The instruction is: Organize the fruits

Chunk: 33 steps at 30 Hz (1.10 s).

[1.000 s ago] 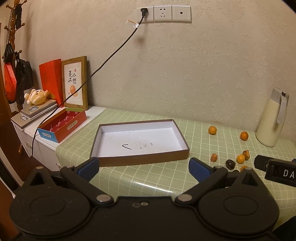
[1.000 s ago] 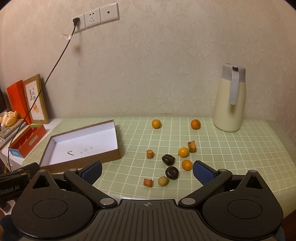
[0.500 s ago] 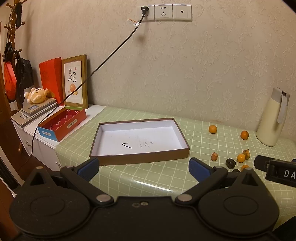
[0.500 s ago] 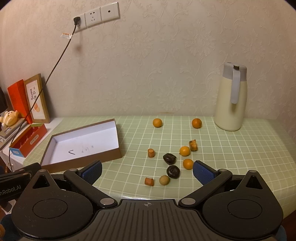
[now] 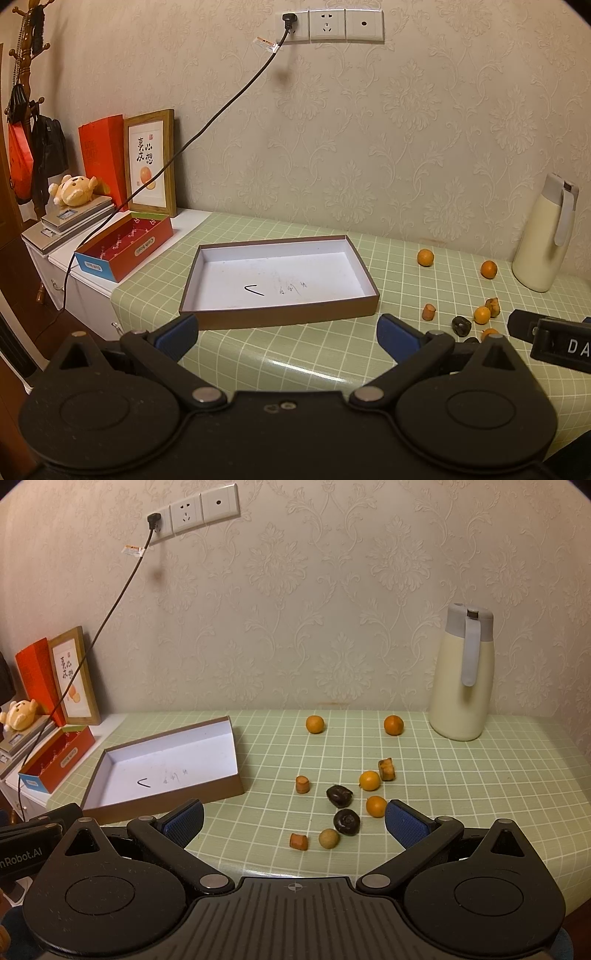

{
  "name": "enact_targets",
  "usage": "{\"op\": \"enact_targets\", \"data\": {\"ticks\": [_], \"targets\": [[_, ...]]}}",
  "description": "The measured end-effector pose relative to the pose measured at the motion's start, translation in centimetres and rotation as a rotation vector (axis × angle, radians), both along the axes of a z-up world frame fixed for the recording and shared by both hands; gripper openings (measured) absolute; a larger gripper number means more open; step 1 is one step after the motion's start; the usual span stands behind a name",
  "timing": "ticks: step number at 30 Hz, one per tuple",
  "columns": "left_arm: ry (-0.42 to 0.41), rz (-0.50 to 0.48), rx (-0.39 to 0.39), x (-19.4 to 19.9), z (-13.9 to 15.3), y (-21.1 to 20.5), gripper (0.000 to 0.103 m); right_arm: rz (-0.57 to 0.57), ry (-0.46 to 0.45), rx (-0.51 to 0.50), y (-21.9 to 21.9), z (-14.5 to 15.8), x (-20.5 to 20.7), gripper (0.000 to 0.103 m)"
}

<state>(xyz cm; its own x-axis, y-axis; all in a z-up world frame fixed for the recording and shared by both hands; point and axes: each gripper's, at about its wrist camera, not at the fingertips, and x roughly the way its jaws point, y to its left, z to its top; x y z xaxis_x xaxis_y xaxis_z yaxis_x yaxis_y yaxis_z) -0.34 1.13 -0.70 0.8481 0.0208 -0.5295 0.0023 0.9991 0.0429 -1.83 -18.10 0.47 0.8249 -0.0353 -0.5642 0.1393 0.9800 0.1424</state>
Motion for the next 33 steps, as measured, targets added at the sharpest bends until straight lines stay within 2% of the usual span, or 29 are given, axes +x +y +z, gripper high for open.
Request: {"op": "enact_targets", "data": {"ticks": [19,33], "targets": [[0.001,-0.004,0.002,0.3,0.1,-0.1,0.097,-0.009,0.001,0.005,-0.3,0.0,-0.1,0.103],[-0.017,-0.062,0.049,1.1,-0.3,-2.1,0.097,-0.071,0.001,0.03,-3.9,-0.4,-0.1,0.103]]}}
